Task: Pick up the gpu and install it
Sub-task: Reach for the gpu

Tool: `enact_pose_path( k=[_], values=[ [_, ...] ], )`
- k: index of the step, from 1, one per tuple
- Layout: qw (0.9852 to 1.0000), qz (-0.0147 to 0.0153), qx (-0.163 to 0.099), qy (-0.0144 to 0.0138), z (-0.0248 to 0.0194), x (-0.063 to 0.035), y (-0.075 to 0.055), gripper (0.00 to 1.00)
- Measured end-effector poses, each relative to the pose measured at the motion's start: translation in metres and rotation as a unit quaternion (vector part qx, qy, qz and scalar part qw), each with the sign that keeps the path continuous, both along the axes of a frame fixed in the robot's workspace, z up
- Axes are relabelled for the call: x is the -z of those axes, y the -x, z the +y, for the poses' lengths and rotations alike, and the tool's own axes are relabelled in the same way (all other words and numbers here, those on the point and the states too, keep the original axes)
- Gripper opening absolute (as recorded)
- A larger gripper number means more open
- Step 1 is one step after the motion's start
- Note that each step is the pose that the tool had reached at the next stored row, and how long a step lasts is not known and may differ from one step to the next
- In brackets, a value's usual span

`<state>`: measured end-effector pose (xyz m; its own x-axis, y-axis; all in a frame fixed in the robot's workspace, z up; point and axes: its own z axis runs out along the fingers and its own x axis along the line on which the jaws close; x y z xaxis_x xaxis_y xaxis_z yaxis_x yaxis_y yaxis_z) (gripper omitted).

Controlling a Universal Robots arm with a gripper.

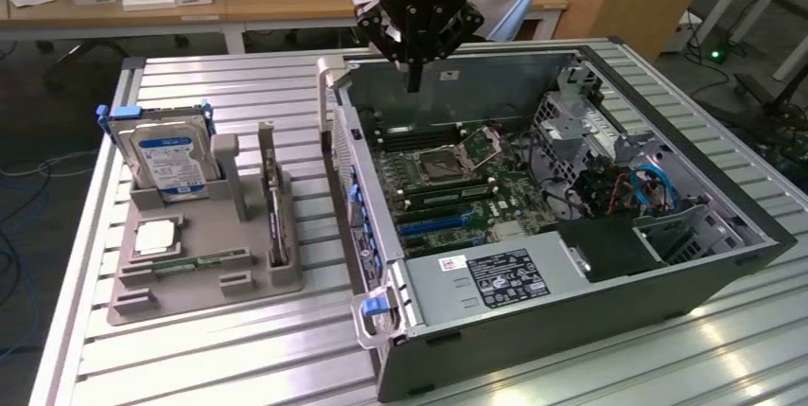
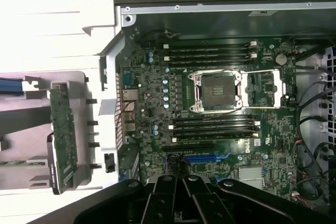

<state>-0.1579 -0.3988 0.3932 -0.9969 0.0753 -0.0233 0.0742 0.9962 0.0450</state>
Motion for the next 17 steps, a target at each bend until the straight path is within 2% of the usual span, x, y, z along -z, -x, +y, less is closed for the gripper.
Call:
enact_pose_path(
  k=[17],
  values=[
    [1.0,0.0001,0.0,0.0,0.0,0.0002,0.023,0.11]
  ],
)
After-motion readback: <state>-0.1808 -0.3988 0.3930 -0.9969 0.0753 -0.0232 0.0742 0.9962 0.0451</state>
